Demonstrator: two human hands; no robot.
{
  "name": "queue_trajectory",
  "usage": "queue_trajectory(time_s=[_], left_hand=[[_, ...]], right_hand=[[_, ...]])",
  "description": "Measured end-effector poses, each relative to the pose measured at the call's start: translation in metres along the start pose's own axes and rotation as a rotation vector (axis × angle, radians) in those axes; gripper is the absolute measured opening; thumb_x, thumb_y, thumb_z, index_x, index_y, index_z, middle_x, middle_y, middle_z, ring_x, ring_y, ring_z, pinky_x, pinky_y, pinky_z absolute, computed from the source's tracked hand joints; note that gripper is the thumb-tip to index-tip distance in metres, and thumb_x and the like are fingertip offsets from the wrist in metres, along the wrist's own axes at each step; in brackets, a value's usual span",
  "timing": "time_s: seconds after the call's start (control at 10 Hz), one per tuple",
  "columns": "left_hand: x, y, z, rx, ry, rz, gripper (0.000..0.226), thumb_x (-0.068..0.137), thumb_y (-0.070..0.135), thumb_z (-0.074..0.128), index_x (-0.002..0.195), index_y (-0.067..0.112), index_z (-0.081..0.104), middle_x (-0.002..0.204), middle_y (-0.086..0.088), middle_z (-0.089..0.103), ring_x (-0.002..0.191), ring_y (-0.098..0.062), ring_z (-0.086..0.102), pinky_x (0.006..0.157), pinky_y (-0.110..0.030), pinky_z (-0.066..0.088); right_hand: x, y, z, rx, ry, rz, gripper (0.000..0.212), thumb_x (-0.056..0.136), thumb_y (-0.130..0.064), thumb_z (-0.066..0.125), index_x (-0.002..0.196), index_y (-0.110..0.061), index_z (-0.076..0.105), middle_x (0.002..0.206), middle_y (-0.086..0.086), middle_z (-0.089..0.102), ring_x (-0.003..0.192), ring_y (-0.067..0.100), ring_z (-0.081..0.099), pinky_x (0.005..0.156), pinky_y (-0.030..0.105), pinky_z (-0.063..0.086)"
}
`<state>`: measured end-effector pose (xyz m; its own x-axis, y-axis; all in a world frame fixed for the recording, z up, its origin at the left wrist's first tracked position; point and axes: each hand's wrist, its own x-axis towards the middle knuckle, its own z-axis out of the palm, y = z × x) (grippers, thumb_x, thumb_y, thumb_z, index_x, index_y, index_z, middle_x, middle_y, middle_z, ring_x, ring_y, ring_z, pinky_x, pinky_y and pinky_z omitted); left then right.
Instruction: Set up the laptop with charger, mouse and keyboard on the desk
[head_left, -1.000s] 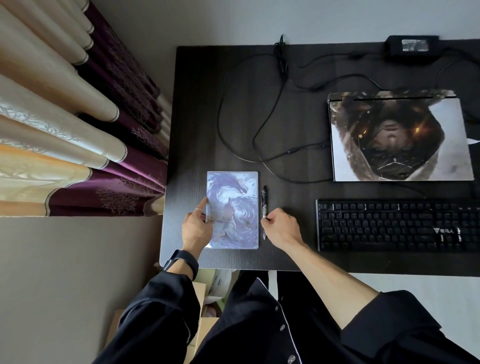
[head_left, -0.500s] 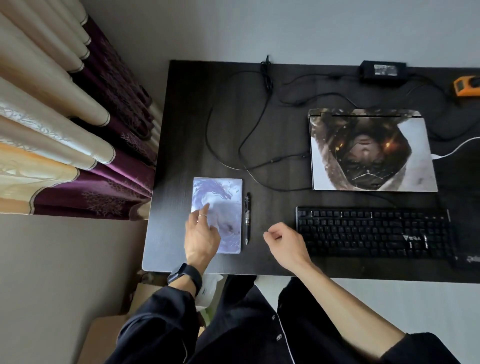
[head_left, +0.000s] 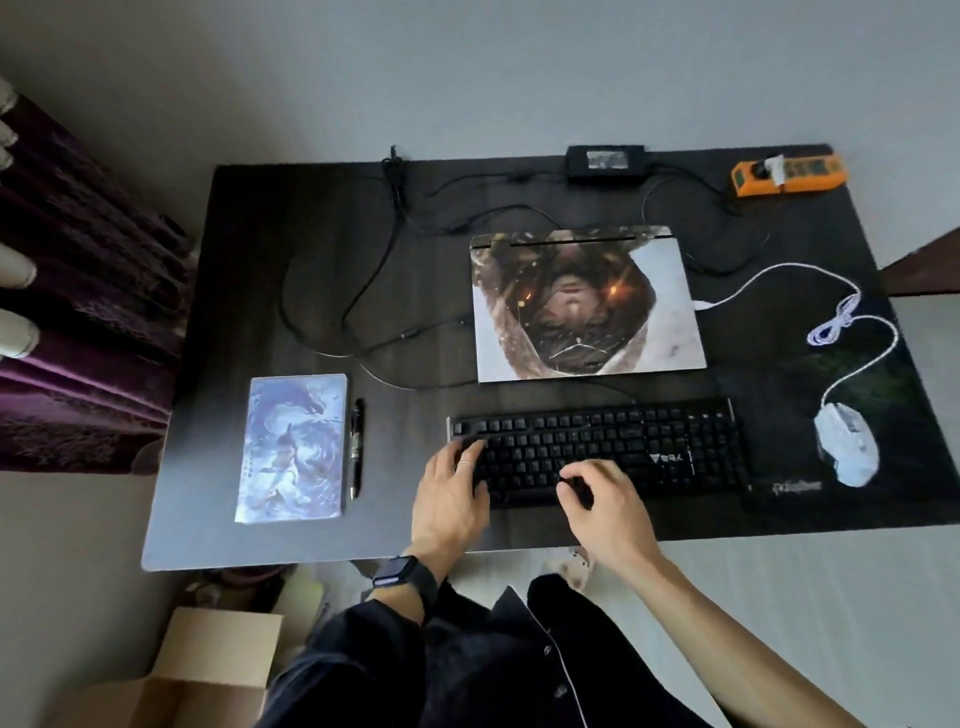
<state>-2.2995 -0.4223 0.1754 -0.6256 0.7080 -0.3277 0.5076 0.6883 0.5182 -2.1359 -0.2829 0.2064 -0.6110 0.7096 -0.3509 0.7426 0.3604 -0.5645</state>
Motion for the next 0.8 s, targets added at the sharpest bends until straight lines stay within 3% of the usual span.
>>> queue_trajectory(time_s=[0.2, 0.3, 0.6, 0.7, 0.8], left_hand=[[-0.005, 0.039, 0.039, 0.183, -0.127, -0.134, 0.071, 0.095, 0.047, 0.048, 0.155, 0.037, 0.012, 0.165, -0.001, 0.000, 0.152, -0.029, -0.001, 0.120, -0.051, 0.015], [-0.005, 0.051, 0.046, 0.201, -0.129, -0.206, 0.072, 0.095, 0.051, 0.045, 0.156, 0.041, 0.007, 0.165, 0.004, -0.010, 0.152, -0.027, -0.007, 0.118, -0.058, 0.015], [-0.006, 0.046, 0.055, 0.255, -0.187, -0.219, 0.077, 0.095, 0.060, 0.039, 0.150, 0.049, -0.013, 0.161, 0.009, -0.024, 0.150, -0.022, -0.018, 0.119, -0.059, 0.013], [-0.006, 0.050, 0.052, 0.242, -0.204, -0.237, 0.076, 0.096, 0.058, 0.040, 0.149, 0.051, -0.014, 0.161, 0.011, -0.024, 0.150, -0.021, -0.019, 0.118, -0.060, 0.013], [-0.007, 0.052, 0.053, 0.249, -0.202, -0.233, 0.074, 0.096, 0.059, 0.036, 0.149, 0.051, -0.015, 0.161, 0.011, -0.024, 0.150, -0.020, -0.020, 0.119, -0.059, 0.012]], right_hand=[[-0.005, 0.079, -0.038, -0.230, -0.071, 0.020, 0.042, 0.096, -0.041, 0.058, 0.138, -0.033, 0.055, 0.157, -0.001, 0.034, 0.141, 0.025, 0.033, 0.106, 0.038, 0.042], [0.000, 0.109, -0.054, -0.342, -0.098, 0.011, 0.055, 0.096, -0.044, 0.055, 0.149, -0.038, 0.041, 0.166, 0.004, 0.018, 0.148, 0.031, 0.020, 0.117, 0.041, 0.031], [0.000, 0.154, -0.059, -0.544, -0.263, -0.020, 0.072, 0.100, -0.051, 0.042, 0.157, -0.045, -0.002, 0.166, 0.003, -0.024, 0.153, 0.032, -0.017, 0.124, 0.048, 0.011], [0.003, 0.152, -0.065, -0.548, -0.324, -0.001, 0.071, 0.099, -0.052, 0.042, 0.157, -0.047, 0.000, 0.166, 0.000, -0.023, 0.153, 0.030, -0.017, 0.124, 0.048, 0.010], [0.019, 0.142, -0.084, -0.447, -0.338, -0.009, 0.061, 0.098, -0.050, 0.045, 0.155, -0.046, 0.022, 0.169, -0.001, 0.004, 0.154, 0.029, 0.001, 0.123, 0.045, 0.015]])
